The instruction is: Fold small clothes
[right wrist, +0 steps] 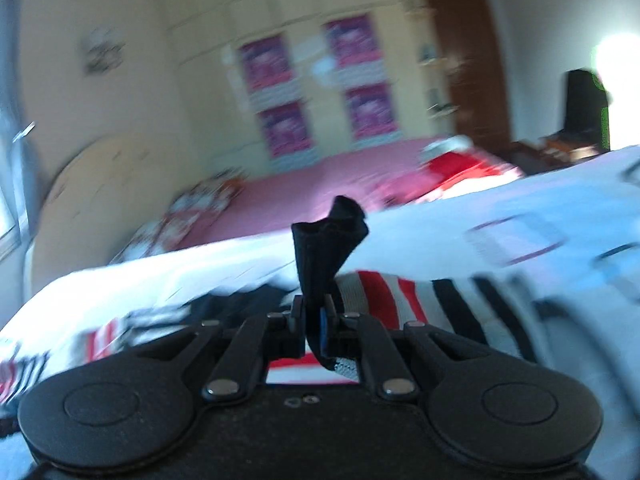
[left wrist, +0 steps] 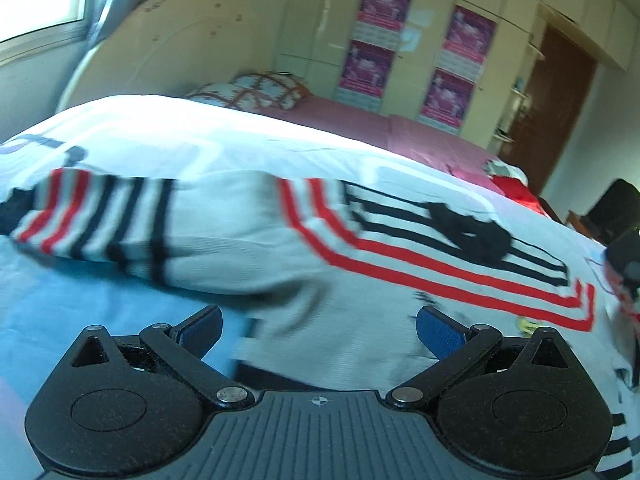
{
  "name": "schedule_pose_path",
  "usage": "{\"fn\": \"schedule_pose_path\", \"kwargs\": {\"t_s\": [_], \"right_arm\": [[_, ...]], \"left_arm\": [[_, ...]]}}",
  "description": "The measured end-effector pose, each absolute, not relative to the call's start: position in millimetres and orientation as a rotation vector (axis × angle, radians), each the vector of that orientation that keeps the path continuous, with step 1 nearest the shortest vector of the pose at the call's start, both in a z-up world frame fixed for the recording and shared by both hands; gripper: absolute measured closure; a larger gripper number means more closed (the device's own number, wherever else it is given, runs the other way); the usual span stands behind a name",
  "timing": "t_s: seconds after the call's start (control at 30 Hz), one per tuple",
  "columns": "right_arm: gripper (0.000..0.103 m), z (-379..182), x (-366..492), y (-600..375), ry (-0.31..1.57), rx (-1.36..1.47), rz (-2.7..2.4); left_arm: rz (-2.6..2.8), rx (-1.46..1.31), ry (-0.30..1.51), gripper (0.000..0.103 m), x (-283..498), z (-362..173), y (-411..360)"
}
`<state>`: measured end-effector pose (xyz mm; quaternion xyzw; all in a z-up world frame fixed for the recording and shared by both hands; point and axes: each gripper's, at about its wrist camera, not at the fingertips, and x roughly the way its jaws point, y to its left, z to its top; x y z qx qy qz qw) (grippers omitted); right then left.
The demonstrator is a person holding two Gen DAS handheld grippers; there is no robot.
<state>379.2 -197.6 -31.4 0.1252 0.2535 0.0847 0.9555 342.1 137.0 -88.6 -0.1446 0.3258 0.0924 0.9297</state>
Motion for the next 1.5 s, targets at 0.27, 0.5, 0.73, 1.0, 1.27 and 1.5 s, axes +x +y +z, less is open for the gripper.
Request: {"fn": "schedule_pose_path", "kwargs": {"t_s": [0.27, 0.5, 0.73, 1.0, 1.27, 1.5], "right_arm": [[0.07, -91.4, 385.9, -102.4, 0.696, 0.034, 0.297], [0.062, -50.0, 329.9, -156.0, 0.583, 0.151, 0.245], [0.062, -33.0, 291.2, -222.9, 0.573, 0.203, 0.11], [0.06, -44.6, 287.6, -262.0, 0.585, 0.277, -0.007], [0.06, -57.9, 309.2, -281.1, 0.605, 0.492, 0.024], [0.06, -107.3, 352.6, -299.9, 0.729, 0.952, 0.112]], "left_arm": [[0.135, -0.341, 0.705, 0.0, 348.2, -101.1, 162.6], [-0.141, -0.47, 0.7, 0.006, 394.8, -101.7, 103.5], [-0.332, -0.645, 0.859, 0.055, 472.1, -138.4, 28.6], [-0.296, -0.627, 0.839, 0.098, 507.6, -147.9, 3.7], [-0.192, -0.444, 0.603, 0.098, 477.5, -97.1, 55.3], [-0.135, -0.459, 0.656, 0.098, 469.0, -133.6, 63.2]]}}
